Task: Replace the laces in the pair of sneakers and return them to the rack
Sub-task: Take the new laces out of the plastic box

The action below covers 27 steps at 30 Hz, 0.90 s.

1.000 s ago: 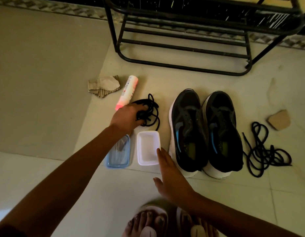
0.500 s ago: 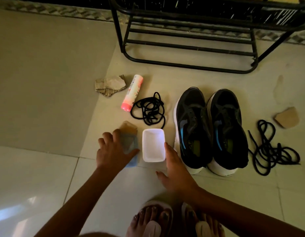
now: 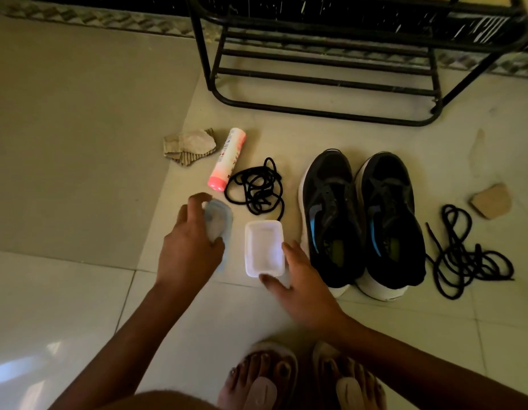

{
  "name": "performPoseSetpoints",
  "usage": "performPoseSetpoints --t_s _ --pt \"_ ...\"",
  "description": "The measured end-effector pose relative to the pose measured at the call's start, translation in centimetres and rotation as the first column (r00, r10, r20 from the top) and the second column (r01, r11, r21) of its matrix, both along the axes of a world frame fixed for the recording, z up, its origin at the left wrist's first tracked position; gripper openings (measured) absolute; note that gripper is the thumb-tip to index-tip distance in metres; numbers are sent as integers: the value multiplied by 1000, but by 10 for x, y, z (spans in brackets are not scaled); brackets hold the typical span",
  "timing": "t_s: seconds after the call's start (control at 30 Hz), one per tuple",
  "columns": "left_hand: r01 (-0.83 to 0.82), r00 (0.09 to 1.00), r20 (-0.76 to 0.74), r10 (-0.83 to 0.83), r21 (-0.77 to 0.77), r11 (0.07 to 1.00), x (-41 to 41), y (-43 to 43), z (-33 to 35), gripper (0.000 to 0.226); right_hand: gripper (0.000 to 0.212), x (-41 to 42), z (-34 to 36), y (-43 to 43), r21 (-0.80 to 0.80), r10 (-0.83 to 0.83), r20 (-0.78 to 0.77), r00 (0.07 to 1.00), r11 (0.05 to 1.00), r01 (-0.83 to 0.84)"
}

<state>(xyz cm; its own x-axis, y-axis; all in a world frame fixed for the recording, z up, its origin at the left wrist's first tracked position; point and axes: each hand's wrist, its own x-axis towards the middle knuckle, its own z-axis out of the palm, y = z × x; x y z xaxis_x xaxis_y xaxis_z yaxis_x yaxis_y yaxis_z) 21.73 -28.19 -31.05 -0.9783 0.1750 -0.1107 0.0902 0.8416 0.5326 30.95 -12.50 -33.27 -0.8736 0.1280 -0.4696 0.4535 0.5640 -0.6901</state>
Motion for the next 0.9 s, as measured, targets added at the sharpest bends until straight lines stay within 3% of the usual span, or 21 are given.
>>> performPoseSetpoints --t_s 0.13,0.23,0.33,0.43,0.53,0.6,0.7,0.8,0.9 --pt "60 996 -73 -56 50 997 7 27 9 48 45 -18 17 -4 -263 -249 -42 968 937 230" --pt "88 995 25 -95 195 977 14 37 1 50 21 -29 15 0 -427 -401 104 910 809 405" --pt "132 957 201 -209 340 931 21 41 -6 51 18 -32 13 4 -486 -477 180 860 717 499" --pt "30 856 424 -295 530 847 25 37 -9 60 28 -31 8 3 -431 -483 146 864 755 494" --pt "55 783 488 -385 563 825 22 33 -6 61 34 -31 4 2 -342 -432 87 898 833 434" --pt "-19 767 526 -368 591 806 20 31 -7 57 36 -32 4 2 -306 -392 67 918 867 393" --pt "-139 808 544 -228 552 823 16 28 -14 50 37 -34 3 3 -263 -351 18 936 902 343" --pt "-172 907 421 -33 440 881 13 25 -26 37 44 -35 1 3 -197 -325 -36 945 929 312" --pt "-229 903 426 52 377 897 13 25 -39 42 48 -32 -6 4 -134 -303 -69 951 947 292"
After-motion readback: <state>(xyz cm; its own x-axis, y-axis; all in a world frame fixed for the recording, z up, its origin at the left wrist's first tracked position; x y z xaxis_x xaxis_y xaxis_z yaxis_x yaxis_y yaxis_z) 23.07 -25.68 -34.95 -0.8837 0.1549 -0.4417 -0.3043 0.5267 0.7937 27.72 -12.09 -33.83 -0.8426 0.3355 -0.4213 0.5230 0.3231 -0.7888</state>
